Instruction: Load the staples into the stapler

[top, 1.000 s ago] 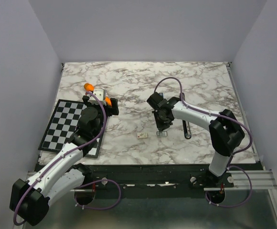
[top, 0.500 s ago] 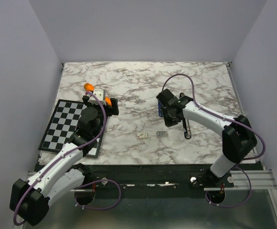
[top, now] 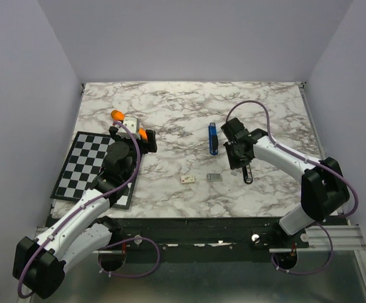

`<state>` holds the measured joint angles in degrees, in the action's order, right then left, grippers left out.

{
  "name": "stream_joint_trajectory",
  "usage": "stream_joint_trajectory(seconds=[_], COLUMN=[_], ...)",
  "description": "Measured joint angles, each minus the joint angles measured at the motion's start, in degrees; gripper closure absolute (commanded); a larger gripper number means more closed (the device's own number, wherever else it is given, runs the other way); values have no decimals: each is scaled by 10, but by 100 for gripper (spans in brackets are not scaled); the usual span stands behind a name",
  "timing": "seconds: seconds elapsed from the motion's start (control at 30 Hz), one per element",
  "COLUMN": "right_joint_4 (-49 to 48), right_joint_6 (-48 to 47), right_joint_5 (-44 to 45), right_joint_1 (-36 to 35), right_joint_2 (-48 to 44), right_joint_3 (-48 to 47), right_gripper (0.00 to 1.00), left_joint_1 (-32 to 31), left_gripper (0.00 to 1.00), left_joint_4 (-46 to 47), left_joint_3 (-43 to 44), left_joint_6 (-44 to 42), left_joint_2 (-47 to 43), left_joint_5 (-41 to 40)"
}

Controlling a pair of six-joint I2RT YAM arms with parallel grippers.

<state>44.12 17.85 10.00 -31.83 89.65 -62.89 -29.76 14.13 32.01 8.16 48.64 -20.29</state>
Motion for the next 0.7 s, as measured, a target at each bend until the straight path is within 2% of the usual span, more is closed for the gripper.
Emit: stream_joint_trajectory(seconds=[0.07, 0.1, 0.17, 0.7], right_joint_4=[-1, -2, -4, -25], right_joint_6=[-2, -5, -10, -199], right_joint_5=[-8, -11, -18, -65], right_joint_1=[0, 0, 1, 27], right_joint_2=[5, 9, 19, 89], right_joint_3=[4, 5, 7, 7], right_gripper=[63, 57, 53, 54], left_joint_1=[-1, -1, -1, -7], left_gripper=[1, 1, 1, 1], left_joint_4=[0, 0, 0, 0], left_joint_3=[0, 0, 0, 0], left_joint_6=[0, 0, 0, 0], left_joint_2=[0, 0, 0, -6], left_joint_5=[0, 0, 0, 0])
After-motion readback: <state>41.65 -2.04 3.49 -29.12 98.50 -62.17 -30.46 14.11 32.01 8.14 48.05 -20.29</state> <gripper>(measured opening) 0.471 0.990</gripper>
